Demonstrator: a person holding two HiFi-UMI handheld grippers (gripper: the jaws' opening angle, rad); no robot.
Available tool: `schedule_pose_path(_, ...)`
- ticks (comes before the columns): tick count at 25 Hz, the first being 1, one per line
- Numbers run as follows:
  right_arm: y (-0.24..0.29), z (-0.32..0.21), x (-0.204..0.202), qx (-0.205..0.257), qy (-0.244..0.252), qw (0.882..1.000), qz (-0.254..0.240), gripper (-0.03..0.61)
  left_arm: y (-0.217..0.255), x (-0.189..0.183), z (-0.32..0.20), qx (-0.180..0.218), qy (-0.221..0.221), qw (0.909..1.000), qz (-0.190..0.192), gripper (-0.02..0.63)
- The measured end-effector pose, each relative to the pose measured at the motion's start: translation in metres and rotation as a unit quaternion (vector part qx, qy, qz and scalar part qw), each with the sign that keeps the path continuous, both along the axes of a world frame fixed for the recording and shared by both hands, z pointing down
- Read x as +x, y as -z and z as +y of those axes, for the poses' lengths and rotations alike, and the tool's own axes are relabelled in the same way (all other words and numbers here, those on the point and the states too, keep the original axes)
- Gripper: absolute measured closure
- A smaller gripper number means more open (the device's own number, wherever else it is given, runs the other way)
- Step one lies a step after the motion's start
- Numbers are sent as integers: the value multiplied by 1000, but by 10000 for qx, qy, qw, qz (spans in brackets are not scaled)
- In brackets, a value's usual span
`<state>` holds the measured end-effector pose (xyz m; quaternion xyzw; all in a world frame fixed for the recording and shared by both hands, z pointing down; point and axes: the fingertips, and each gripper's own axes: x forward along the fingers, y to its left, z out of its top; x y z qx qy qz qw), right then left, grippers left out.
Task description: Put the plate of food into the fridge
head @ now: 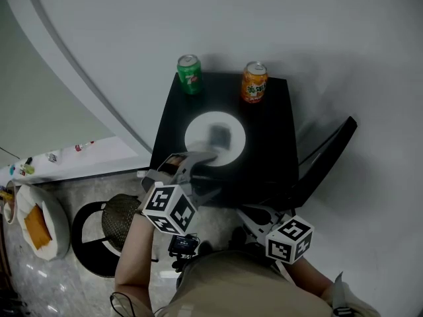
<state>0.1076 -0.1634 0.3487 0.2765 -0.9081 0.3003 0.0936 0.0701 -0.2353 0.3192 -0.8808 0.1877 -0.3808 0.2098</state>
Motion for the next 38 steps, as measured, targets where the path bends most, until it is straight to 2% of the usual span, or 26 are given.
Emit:
schedule_pose_path(5, 2, 2, -4, 50, 19, 10000, 47, 557, 5, -2, 0, 266, -18, 9996, -21, 305)
schedule_pose_path(12, 3, 6, -10, 92, 40, 9999, 80, 557, -8, -8, -5, 139, 29, 9995, -284, 305)
schedule_pose_path(21, 4, 8, -6, 66, -91, 9999, 109, 557, -1, -7, 2, 174, 20, 9998, -62, 305)
schedule_pose_path(32, 2, 9, -11, 33, -26, 10000, 80, 557, 1, -8, 9, 214, 43, 9998, 38, 310)
schedule_pose_path(38, 0, 7, -15, -6, 32, 10000, 69, 557, 0, -11, 0, 390, 102, 9991, -110, 310)
